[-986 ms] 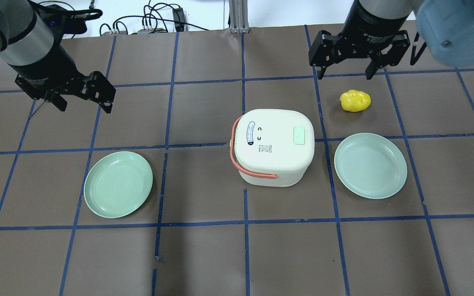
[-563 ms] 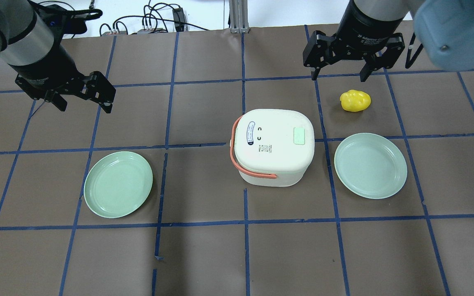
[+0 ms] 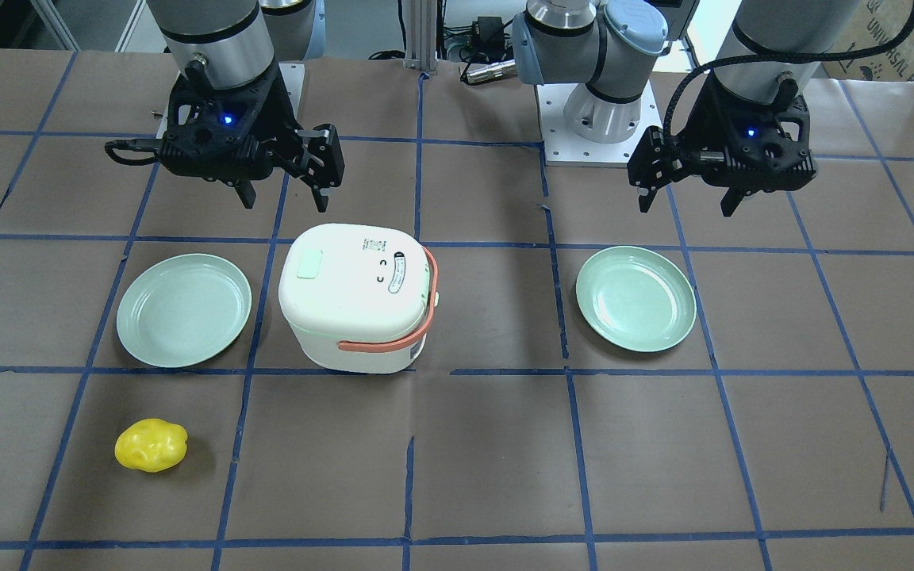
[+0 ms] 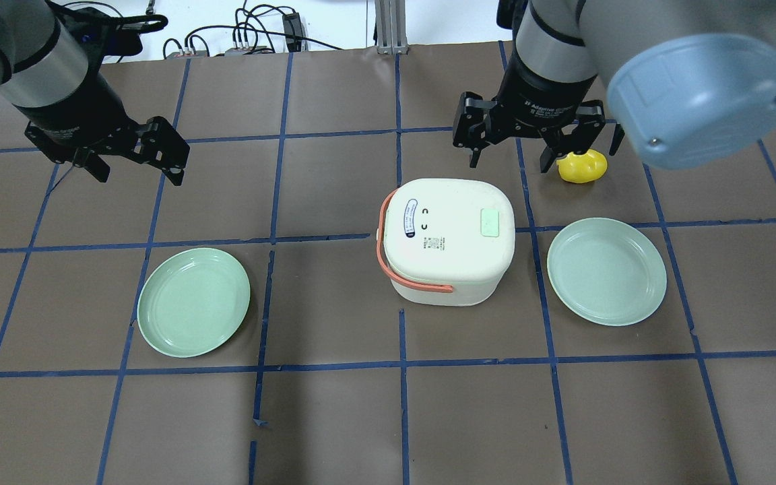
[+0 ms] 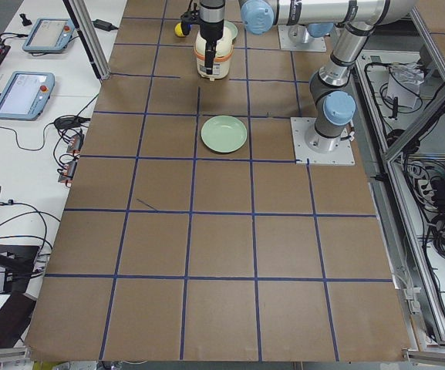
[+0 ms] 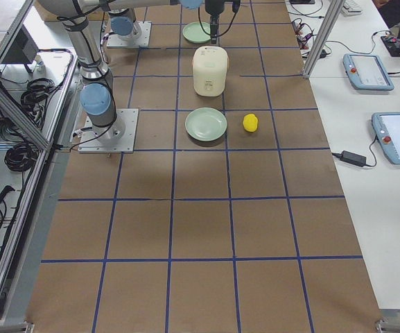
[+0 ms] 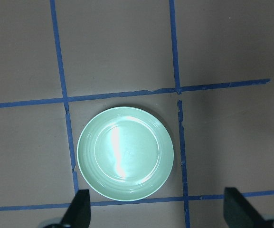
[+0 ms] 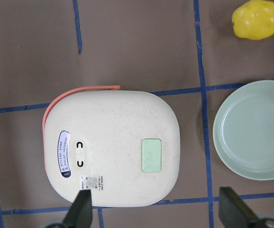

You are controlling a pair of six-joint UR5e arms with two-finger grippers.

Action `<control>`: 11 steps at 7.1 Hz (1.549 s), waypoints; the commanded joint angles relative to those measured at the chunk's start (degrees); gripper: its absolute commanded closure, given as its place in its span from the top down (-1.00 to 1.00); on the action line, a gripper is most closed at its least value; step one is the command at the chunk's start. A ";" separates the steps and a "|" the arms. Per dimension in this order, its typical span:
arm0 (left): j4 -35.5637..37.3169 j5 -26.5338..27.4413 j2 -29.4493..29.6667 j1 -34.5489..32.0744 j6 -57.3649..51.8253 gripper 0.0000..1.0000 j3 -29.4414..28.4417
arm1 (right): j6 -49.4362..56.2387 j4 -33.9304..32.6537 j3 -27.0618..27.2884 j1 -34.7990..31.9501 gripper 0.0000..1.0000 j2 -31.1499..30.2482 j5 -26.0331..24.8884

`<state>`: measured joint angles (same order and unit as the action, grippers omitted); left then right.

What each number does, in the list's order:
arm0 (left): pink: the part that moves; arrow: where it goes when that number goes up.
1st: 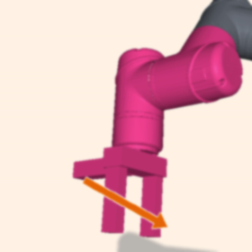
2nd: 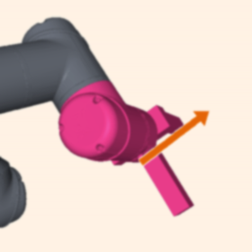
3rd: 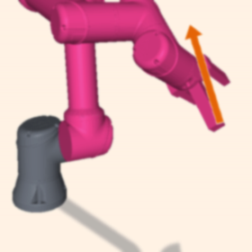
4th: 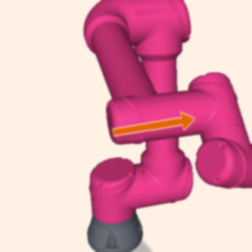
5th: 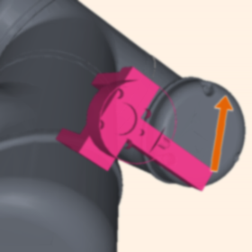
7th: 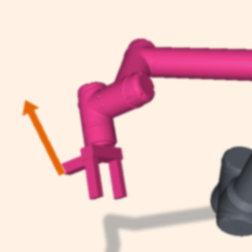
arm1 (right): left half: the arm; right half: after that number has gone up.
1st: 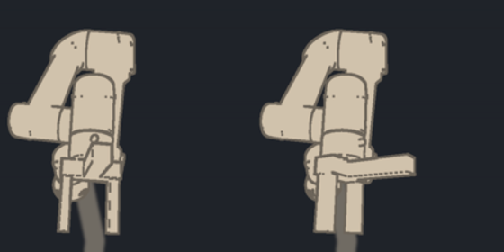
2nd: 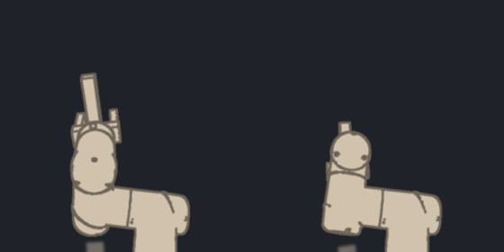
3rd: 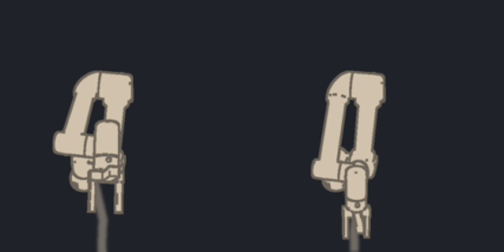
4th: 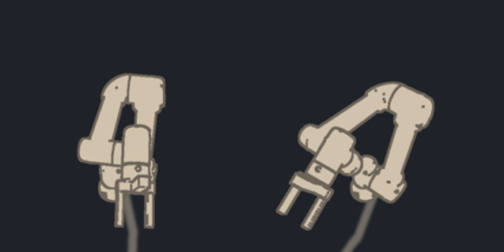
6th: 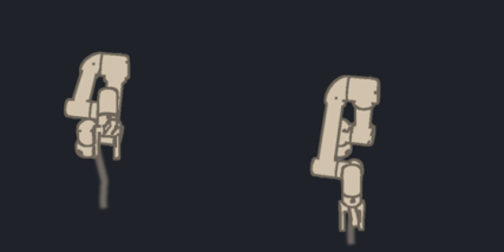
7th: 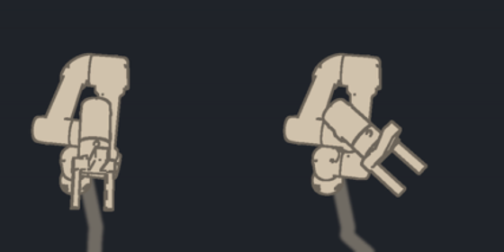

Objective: Press rice cooker button
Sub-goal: 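Move the right gripper over the rice cooker's green button, then press down on the green button with the closed right gripper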

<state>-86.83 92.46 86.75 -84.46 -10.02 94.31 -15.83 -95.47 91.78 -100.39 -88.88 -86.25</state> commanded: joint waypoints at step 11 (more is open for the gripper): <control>0.00 0.00 0.00 0.00 0.00 1.00 0.00 | -0.78 -10.00 9.38 0.02 -0.68 2.22 -0.41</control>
<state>-86.84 92.46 86.75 -84.46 -10.02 94.31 -16.43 -105.35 101.13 -100.37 -87.18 -86.83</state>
